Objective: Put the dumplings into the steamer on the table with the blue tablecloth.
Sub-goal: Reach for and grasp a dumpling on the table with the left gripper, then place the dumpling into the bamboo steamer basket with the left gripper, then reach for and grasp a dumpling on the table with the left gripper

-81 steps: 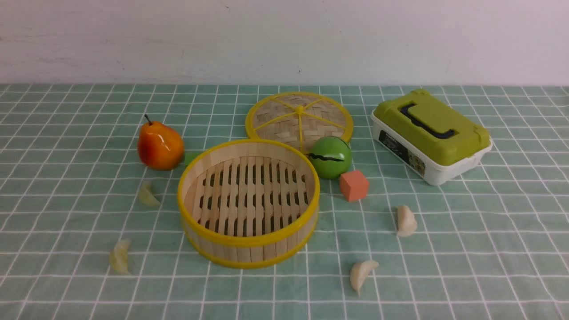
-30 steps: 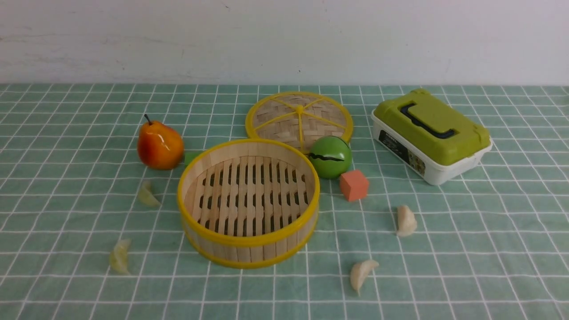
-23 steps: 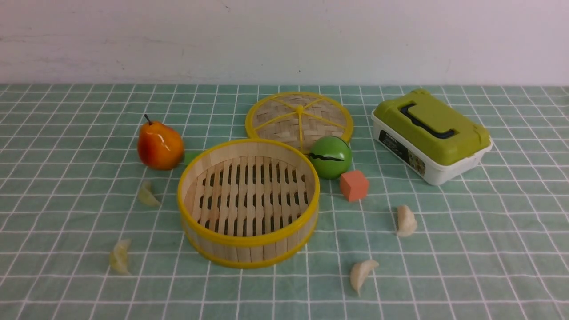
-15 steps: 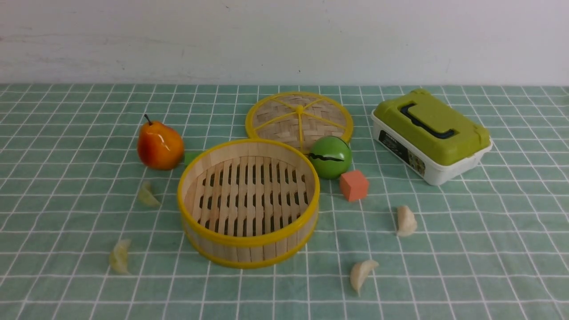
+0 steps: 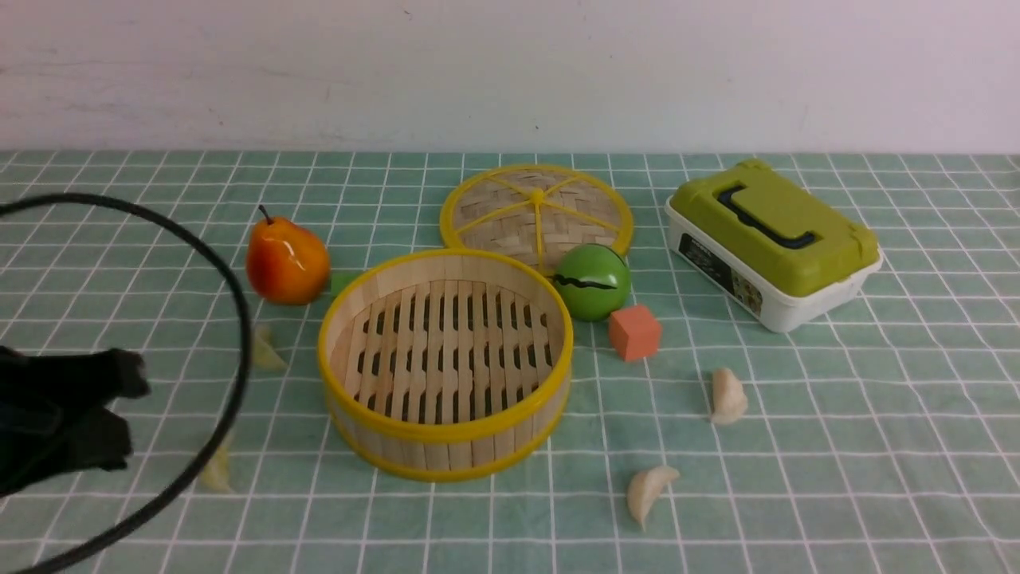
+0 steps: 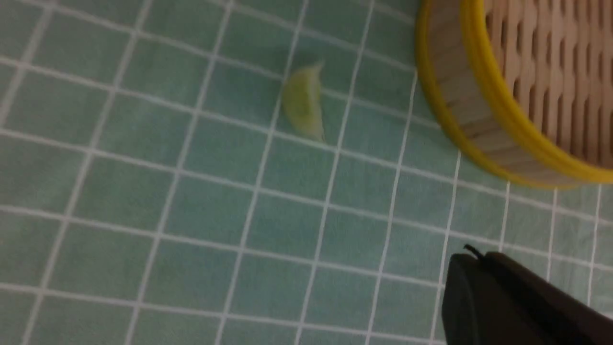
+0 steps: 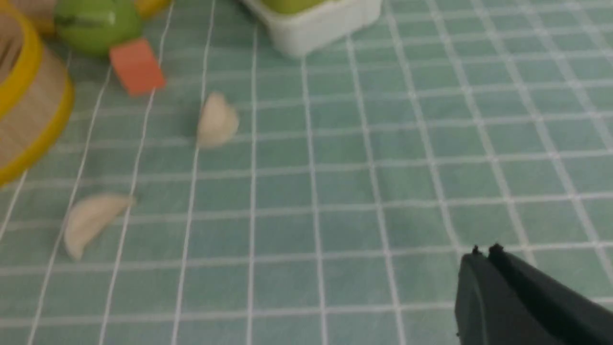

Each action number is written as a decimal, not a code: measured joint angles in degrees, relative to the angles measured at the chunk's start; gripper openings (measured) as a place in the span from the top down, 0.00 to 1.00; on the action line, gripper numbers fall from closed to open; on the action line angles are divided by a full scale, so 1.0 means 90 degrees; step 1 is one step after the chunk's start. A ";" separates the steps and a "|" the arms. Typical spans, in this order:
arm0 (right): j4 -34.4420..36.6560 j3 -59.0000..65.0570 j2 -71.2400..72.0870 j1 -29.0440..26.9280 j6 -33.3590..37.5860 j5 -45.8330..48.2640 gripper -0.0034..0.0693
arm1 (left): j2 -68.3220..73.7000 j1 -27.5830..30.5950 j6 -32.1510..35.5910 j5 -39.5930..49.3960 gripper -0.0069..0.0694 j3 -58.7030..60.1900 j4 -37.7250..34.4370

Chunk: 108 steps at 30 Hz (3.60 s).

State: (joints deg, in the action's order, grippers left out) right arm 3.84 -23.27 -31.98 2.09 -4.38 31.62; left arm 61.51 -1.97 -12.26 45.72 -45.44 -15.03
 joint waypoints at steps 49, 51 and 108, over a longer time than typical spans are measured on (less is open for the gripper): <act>0.2239 -0.0059 -0.1465 0.1244 0.2224 -0.0216 0.95 | 0.4187 -0.0076 0.0604 0.0041 0.70 -0.2070 -0.0019; 0.2239 -0.0059 -0.1465 0.1244 0.2224 -0.0275 0.95 | 0.4048 -0.0219 0.0730 0.0099 0.70 -0.2354 -0.0159; 0.2479 0.0033 -0.1465 0.1244 0.2243 -0.0527 0.90 | 0.7048 -0.0645 -0.2868 0.0480 0.29 -0.5875 0.2344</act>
State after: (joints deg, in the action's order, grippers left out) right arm 26.15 -22.97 -45.16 13.29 15.81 26.88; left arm 124.94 -7.78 -38.07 50.04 -98.31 6.06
